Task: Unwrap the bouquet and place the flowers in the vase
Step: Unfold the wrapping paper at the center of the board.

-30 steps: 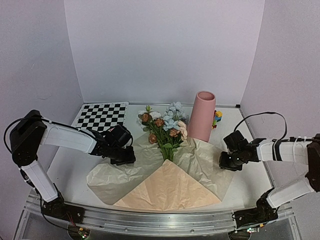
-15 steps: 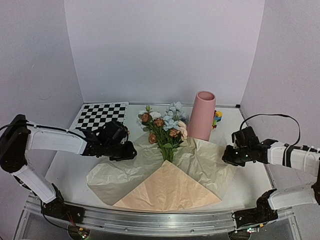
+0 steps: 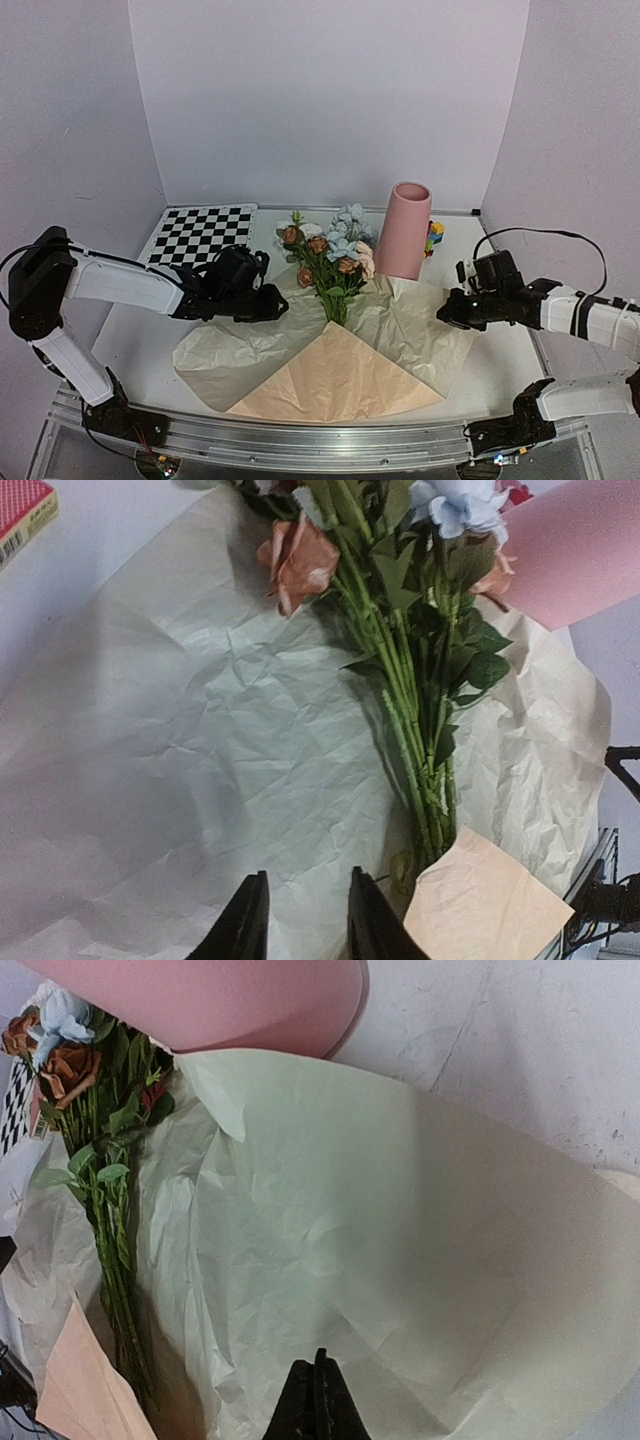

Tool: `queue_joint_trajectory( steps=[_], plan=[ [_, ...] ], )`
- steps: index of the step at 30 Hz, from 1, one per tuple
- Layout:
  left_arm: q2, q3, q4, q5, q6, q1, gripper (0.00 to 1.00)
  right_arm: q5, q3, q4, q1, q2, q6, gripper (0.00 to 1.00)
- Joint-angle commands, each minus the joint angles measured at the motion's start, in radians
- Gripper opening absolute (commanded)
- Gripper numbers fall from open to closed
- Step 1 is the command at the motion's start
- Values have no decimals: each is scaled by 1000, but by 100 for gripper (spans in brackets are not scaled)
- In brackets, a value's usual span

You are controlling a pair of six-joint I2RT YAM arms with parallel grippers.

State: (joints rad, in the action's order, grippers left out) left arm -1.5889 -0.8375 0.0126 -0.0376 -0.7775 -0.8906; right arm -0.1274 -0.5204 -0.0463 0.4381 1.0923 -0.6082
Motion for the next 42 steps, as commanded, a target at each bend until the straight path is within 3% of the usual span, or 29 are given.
queue_joint_trajectory(
  steps=[1, 5, 10, 22, 42],
  plan=[
    [-27, -43, 43, 2, -7, -5, 23, -62, -40, -18, 1, 58, 25, 0],
    [-31, -46, 47, -12, -2, -5, 18, -96, -31, -58, 2, 81, 14, 0],
    [-83, -73, 48, 2, 0, -5, 0, -133, 1, -138, 11, 123, -7, 0],
    [-189, -94, 40, -36, -32, -5, 0, -82, -94, -202, 74, 402, -9, 0],
    [-334, -113, 18, -102, -68, 83, 0, 86, -223, -199, 47, 669, -20, 0]
  ],
)
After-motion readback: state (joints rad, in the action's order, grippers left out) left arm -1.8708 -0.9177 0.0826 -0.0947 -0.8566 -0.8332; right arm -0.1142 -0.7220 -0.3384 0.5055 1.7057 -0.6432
